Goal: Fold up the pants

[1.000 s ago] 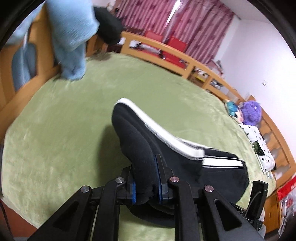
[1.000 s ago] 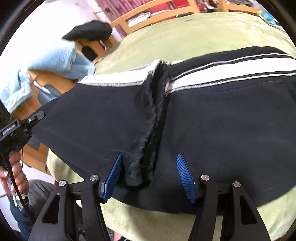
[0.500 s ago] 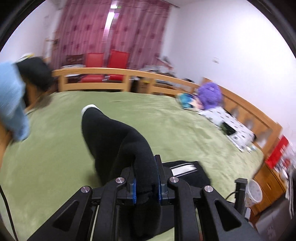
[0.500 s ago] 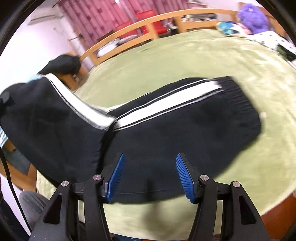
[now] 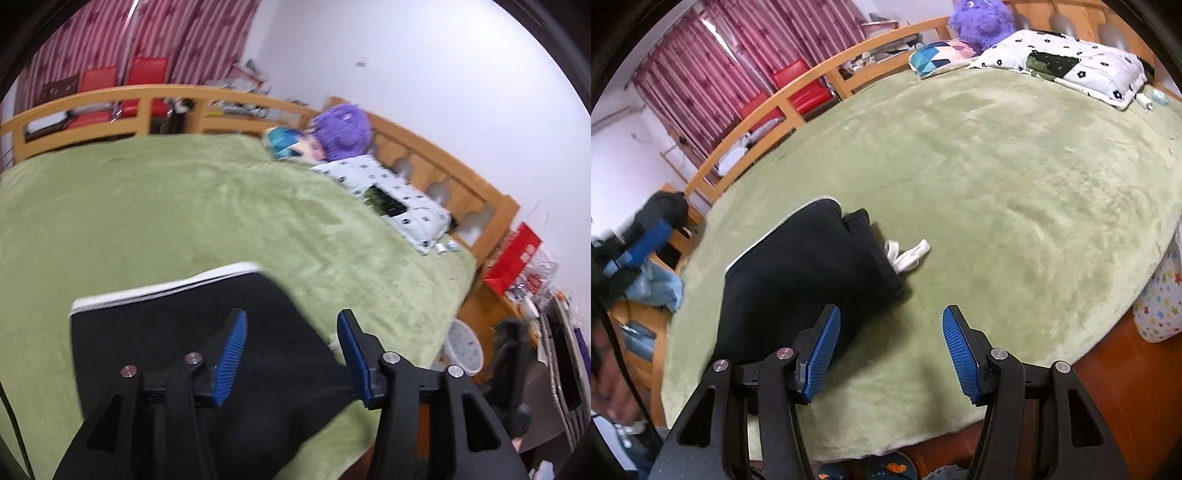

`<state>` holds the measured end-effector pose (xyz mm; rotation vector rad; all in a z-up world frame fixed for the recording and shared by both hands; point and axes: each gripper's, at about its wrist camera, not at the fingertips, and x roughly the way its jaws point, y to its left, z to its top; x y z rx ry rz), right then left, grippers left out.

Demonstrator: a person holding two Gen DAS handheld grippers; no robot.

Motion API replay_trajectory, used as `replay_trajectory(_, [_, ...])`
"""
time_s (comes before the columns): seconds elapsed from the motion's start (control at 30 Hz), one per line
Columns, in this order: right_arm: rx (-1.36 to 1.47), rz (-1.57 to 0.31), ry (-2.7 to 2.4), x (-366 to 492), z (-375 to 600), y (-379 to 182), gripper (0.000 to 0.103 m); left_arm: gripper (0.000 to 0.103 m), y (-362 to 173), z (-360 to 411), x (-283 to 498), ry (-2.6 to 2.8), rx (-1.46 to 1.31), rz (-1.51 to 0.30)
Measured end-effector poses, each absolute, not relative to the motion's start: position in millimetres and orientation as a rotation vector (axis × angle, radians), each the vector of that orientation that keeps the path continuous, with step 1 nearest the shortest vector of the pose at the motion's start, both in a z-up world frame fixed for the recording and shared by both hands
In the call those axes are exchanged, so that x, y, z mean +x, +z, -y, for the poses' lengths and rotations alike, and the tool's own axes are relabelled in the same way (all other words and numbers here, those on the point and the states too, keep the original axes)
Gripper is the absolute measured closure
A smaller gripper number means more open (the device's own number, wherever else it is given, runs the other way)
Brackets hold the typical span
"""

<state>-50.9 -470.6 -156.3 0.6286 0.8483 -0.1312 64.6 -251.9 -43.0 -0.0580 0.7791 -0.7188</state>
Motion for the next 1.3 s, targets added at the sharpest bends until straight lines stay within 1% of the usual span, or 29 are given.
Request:
replay_trajectory(0.17, [0.674, -0.864, -0.060, -14.5, 473.1, -169.7, 0.044, 0.049, -75.2, 196.0, 84.9, -0.575, -0.097, -0.882])
replay_trajectory(0.3, [0.642, -1.015, -0.012, 30.1, 456.5, -202.3, 0.043, 0.047, -106.1, 142.5, 89.6, -0.461, -0.160, -0.972])
replay_trajectory(0.33, [0.644, -1.052, 0.018, 35.8, 450.5, -209.6, 0.054, 0.047, -112.4, 136.7, 89.4, -0.456, -0.175, -0.989])
replay_trajectory(0.37, [0.638, -1.059, 0.051, 39.6, 446.7, -210.6, 0.075, 0.047, -122.4, 127.9, 86.5, -0.459, -0.202, -1.018])
replay_trajectory(0.4, [0.618, -1.038, 0.070, 40.0, 444.3, -206.2, 0.078, 0.047, -131.9, 122.4, 82.7, -0.466, -0.226, -1.050])
replay_trajectory(0.43, [0.614, -0.953, 0.112, 34.6, 446.0, -192.2, 0.085, 0.047, -139.4, 121.3, 79.8, -0.478, -0.235, -1.076])
replay_trajectory(0.47, [0.646, -0.877, 0.143, 28.1, 451.7, -182.1, 0.087, 0.047, -148.3, 121.8, 74.3, -0.494, -0.237, -1.106])
replay_trajectory(0.5, [0.677, -0.837, 0.152, 22.4, 457.7, -176.5, 0.087, 0.047, -156.8, 122.6, 66.5, -0.504, -0.239, -1.132])
replay_trajectory(0.53, [0.688, -0.837, 0.147, 21.0, 460.6, -176.6, 0.087, 0.047, -161.9, 123.7, 62.7, -0.512, -0.242, -1.142])
replay_trajectory(0.6, [0.593, -0.942, 0.065, 25.9, 455.6, -193.6, 0.087, 0.039, -173.6, 131.3, 45.6, -0.535, -0.222, -1.148])
replay_trajectory(0.63, [0.557, -1.009, 0.044, 30.1, 450.6, -207.3, 0.083, 0.035, -177.1, 135.5, 38.9, -0.521, -0.190, -1.135])
replay_trajectory(0.67, [0.551, -1.060, 0.038, 32.2, 447.5, -218.9, 0.073, 0.034, -180.9, 139.1, 32.5, -0.509, -0.157, -1.122])
replay_trajectory(0.73, [0.558, -1.098, 0.026, 30.1, 447.6, -226.5, 0.060, 0.033, -193.7, 144.4, 21.9, -0.486, -0.082, -1.129])
replay_trajectory(0.77, [0.554, -1.092, 0.022, 27.4, 450.5, -221.8, 0.058, 0.033, -197.2, 146.1, 19.2, -0.476, -0.062, -1.134])
replay_trajectory(0.9, [0.559, -0.962, -0.035, 6.2, 455.8, -186.3, 0.056, 0.033, -185.2, 140.2, 18.6, -0.474, -0.049, -1.142])
replay_trajectory(1.0, [0.514, -0.871, 0.054, -6.2, 435.6, -166.3, 0.055, 0.033, -169.2, 130.6, 20.8, -0.483, -0.095, -1.083])
replay_trajectory(1.07, [0.477, -0.836, 0.106, -9.4, 419.0, -166.0, 0.055, 0.033, -174.3, 131.7, 22.6, -0.495, -0.079, -1.101])
replay_trajectory(1.1, [0.467, -0.851, 0.122, -5.5, 413.5, -169.0, 0.055, 0.033, -179.4, 132.8, 24.3, -0.487, -0.070, -1.116])
replay_trajectory(1.17, [0.370, -0.998, 0.134, 10.3, 389.2, -191.6, 0.056, 0.033, -185.9, 131.0, 24.1, -0.483, -0.059, -1.128])
replay_trajectory(1.23, [0.237, -1.132, 0.084, 16.6, 373.7, -216.8, 0.060, 0.033, -181.7, 124.2, 27.6, -0.498, -0.092, -1.138])
replay_trajectory(1.27, [0.203, -1.179, 0.071, 16.6, 369.7, -227.6, 0.061, 0.033, -179.2, 123.7, 30.8, -0.509, -0.117, -1.140])
replay_trajectory(1.3, [0.205, -1.179, 0.064, 13.8, 369.9, -228.9, 0.061, 0.033, -176.4, 119.5, 32.7, -0.517, -0.137, -1.138])
